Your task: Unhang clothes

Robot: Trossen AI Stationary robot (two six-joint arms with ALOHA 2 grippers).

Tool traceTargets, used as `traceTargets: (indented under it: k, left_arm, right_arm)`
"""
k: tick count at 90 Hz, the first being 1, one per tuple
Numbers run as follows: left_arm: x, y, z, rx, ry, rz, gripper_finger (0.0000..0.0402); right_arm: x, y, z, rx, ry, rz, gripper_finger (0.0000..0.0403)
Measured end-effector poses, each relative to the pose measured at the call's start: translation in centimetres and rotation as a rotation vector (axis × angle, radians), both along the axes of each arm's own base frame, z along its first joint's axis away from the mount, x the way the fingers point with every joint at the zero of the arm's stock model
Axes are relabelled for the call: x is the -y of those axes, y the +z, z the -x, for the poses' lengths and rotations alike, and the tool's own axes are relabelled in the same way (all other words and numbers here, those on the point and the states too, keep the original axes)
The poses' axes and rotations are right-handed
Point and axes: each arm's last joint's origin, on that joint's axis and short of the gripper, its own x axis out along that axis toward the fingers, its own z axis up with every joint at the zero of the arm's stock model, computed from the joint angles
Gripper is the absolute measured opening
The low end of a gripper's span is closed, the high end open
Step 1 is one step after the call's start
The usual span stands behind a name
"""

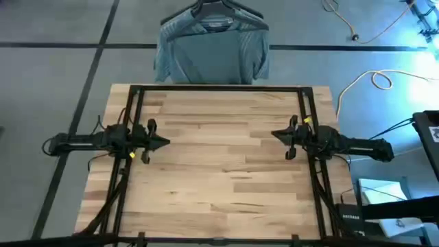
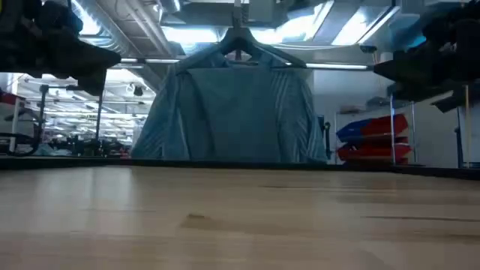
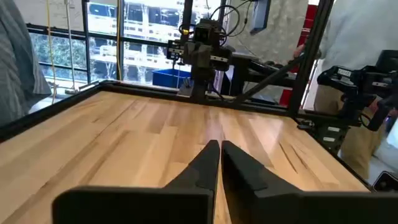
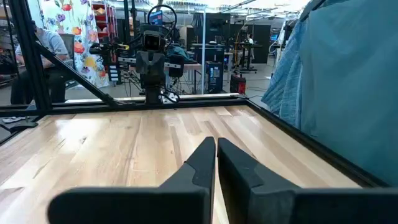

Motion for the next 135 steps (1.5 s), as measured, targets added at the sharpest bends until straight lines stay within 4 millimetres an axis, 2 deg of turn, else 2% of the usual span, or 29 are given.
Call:
traceTargets:
  k: [135]
  left_arm:
    - [0.00, 0.00, 0.00, 0.000, 0.000, 0.000, 0.0000]
  right_arm:
    - [0.00, 0.11, 0.00, 0.012, -0.001, 0.000, 0.0001]
